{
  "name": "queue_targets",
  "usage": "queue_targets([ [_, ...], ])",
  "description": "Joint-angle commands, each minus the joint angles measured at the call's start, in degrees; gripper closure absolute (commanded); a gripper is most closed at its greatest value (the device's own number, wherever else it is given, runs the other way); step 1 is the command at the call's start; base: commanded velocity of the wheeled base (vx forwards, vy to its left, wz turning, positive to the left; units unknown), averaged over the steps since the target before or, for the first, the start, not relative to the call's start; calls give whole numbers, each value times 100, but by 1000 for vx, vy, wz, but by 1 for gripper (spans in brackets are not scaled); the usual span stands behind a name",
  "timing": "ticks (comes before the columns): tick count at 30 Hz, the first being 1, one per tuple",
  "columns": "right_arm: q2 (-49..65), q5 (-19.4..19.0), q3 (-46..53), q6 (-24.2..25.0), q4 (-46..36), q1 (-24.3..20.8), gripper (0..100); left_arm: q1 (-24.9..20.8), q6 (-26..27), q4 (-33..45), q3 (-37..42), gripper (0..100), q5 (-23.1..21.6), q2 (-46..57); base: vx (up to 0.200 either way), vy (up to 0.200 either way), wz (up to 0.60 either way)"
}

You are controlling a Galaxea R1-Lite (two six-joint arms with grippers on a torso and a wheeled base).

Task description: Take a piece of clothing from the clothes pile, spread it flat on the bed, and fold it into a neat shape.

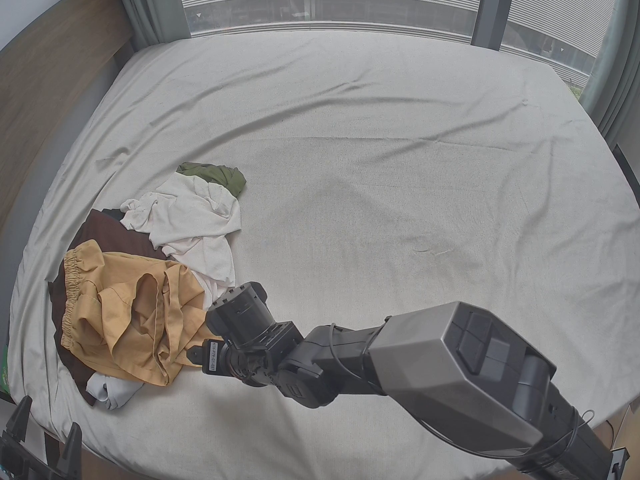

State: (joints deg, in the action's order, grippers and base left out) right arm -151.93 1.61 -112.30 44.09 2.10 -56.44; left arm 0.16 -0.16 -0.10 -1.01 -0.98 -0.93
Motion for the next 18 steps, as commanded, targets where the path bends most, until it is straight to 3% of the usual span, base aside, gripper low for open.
queue_targets([
  [1,-276,59,-229,38,-60,19,0,2,-2,1,101,0,1,93,0,0,0],
  [18,-689,322,-229,143,-51,81,0,2,-11,1,101,0,1,93,0,0,0],
])
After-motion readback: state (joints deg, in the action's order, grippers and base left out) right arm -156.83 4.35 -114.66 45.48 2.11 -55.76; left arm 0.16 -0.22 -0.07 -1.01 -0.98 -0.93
